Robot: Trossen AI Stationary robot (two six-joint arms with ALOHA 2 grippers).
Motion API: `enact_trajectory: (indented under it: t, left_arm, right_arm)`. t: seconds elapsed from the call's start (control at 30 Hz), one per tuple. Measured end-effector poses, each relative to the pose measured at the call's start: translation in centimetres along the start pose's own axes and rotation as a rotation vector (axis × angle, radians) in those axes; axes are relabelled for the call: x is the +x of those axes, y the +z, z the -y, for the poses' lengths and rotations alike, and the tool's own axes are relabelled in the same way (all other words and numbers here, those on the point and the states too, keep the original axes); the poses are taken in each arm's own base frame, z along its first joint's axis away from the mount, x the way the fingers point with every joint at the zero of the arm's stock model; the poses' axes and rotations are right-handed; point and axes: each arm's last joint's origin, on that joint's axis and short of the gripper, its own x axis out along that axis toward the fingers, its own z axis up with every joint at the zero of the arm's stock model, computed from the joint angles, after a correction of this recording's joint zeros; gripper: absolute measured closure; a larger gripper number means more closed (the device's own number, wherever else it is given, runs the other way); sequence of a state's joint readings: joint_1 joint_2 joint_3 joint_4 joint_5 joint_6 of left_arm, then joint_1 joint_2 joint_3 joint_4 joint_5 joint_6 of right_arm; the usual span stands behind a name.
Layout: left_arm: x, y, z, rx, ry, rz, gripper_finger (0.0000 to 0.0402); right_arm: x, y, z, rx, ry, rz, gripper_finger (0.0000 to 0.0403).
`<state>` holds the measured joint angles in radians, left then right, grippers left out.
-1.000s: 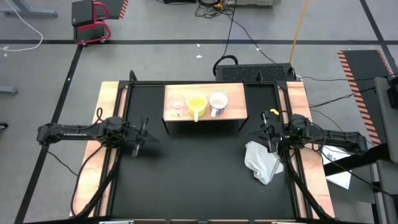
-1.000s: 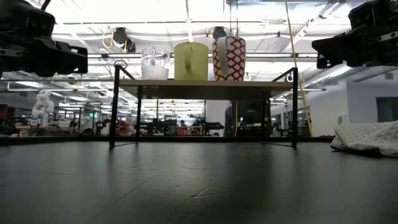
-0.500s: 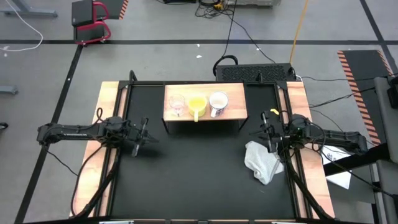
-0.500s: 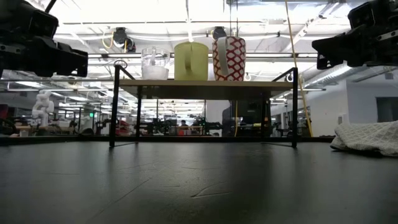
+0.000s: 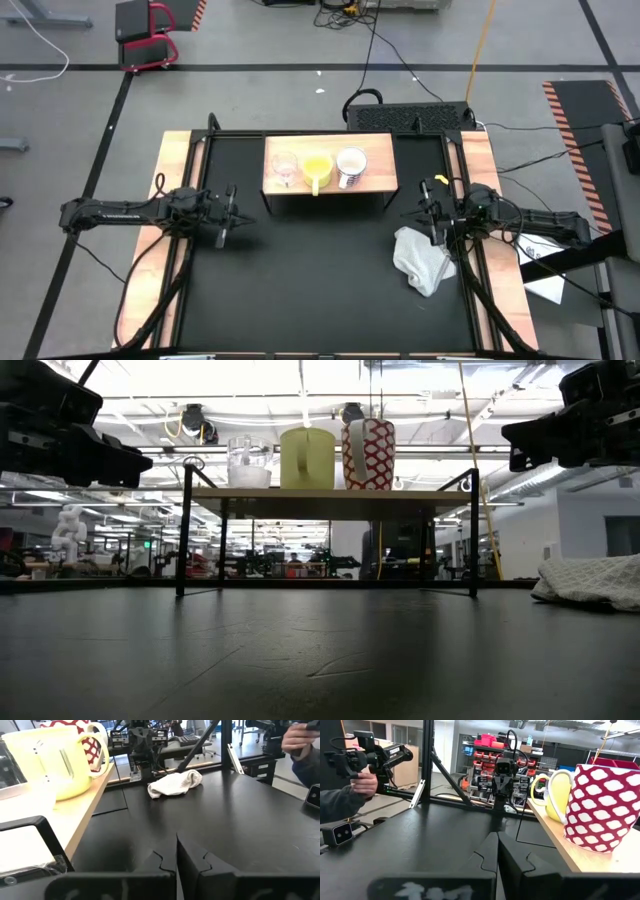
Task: Stack small to large cups/mugs on shelf
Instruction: Return to Home Position
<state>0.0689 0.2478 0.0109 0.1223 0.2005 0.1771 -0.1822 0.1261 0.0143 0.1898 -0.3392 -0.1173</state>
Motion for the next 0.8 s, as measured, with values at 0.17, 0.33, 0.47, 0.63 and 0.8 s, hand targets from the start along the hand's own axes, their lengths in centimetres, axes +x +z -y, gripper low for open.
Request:
enact_trajectory:
  t: [0.17,0.33,0.47,0.63,0.8]
  left_arm:
    - [0.0,0.0,0.0,0.001,0.0,0.0,0.0379]
    - [0.0,0.01,0.0,0.001,0.001,0.001,0.037]
    - [0.0,0.01,0.0,0.001,0.001,0.001,0.0371]
    - [0.0,0.01,0.0,0.001,0.001,0.001,0.0371]
    - [0.0,0.01,0.0,0.001,0.001,0.001,0.0371]
  right_arm:
    - [0.0,0.0,0.0,0.0,0.0,0.0,0.0403]
    - [0.0,0.0,0.0,0.0,0.0,0.0,0.0403]
    - [0.0,0.0,0.0,0.0,0.0,0.0,0.0403]
    - [0.0,0.0,0.0,0.001,0.0,0.0,0.0403]
    - [0.0,0.0,0.0,0.0,0.0,0.0,0.0403]
